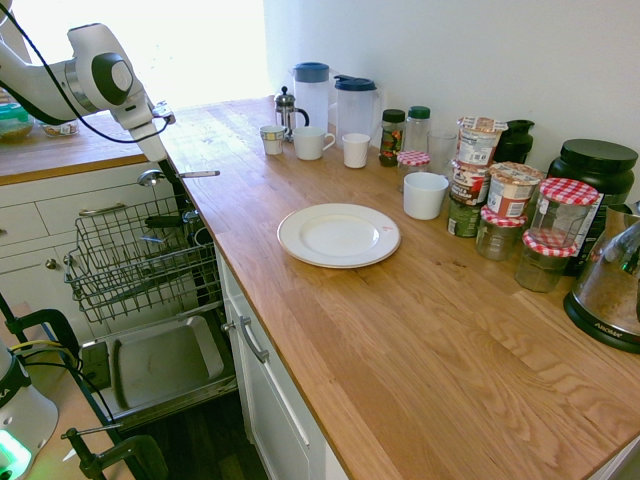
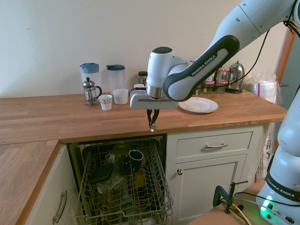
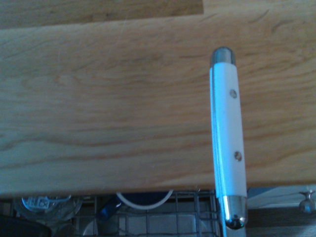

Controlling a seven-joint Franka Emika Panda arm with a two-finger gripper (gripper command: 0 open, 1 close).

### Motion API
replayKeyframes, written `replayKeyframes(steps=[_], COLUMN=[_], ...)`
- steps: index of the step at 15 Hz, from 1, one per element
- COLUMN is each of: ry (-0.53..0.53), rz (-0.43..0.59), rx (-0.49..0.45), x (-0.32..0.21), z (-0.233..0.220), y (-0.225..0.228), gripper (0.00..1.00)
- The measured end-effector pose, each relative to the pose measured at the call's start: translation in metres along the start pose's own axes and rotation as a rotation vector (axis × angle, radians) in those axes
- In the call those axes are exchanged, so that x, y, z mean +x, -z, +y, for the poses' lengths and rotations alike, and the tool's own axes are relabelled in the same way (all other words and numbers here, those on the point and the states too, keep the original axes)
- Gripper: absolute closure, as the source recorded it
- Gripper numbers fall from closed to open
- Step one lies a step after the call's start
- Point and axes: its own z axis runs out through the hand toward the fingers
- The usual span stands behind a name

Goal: Put the spoon in the dishwasher

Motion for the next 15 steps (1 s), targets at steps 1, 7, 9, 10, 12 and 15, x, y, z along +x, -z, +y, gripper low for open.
replayKeyframes(steps=[1, 7, 9, 10, 12, 15], ry=[-0.001, -0.023, -0.025, -0.026, -0.025, -0.013], rz=[0.003, -0.007, -0.010, -0.011, -0.016, -0.023], rx=[0.002, -0.024, -0.029, -0.032, -0.046, -0.073], x=[-0.013, -0.090, -0.109, -0.116, -0.126, -0.138], z=[0.006, 0.044, 0.056, 0.063, 0.075, 0.096], y=[-0.001, -0.033, -0.048, -0.057, -0.076, -0.106], gripper=[1.00, 1.00, 1.00, 1.00, 1.00, 1.00])
